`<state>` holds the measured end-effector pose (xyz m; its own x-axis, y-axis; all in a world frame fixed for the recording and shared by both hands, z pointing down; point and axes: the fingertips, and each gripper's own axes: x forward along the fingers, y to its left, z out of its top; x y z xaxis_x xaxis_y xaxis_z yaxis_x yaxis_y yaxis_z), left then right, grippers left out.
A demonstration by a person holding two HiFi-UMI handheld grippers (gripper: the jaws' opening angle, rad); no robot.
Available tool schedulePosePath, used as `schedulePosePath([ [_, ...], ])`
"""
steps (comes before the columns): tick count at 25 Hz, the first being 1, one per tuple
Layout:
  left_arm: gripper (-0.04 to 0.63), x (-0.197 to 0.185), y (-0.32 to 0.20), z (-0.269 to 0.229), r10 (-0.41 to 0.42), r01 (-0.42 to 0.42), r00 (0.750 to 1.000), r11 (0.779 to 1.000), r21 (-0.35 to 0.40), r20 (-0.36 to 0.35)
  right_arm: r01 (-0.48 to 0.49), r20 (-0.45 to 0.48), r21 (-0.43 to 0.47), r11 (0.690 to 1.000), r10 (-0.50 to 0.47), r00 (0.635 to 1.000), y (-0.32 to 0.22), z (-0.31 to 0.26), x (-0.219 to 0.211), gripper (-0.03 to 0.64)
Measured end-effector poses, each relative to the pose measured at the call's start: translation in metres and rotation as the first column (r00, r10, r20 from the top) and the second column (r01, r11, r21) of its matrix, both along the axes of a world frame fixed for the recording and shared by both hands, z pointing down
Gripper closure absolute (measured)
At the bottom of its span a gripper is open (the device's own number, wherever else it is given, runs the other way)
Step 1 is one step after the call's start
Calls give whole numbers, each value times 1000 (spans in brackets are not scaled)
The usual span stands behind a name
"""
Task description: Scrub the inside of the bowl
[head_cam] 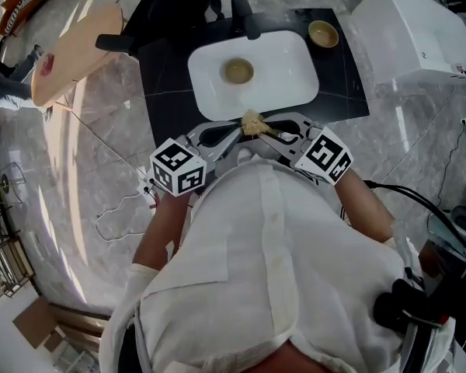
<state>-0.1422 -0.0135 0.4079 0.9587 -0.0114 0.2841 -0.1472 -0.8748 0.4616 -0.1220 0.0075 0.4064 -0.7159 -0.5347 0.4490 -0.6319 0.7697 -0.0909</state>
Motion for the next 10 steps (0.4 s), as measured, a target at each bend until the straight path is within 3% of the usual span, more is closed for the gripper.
schedulePosePath([
  [10,590,5,5,2,8,-8,1000,1000,-2,3,-3,-10,6,1000,3,1000,7,1,6,569],
])
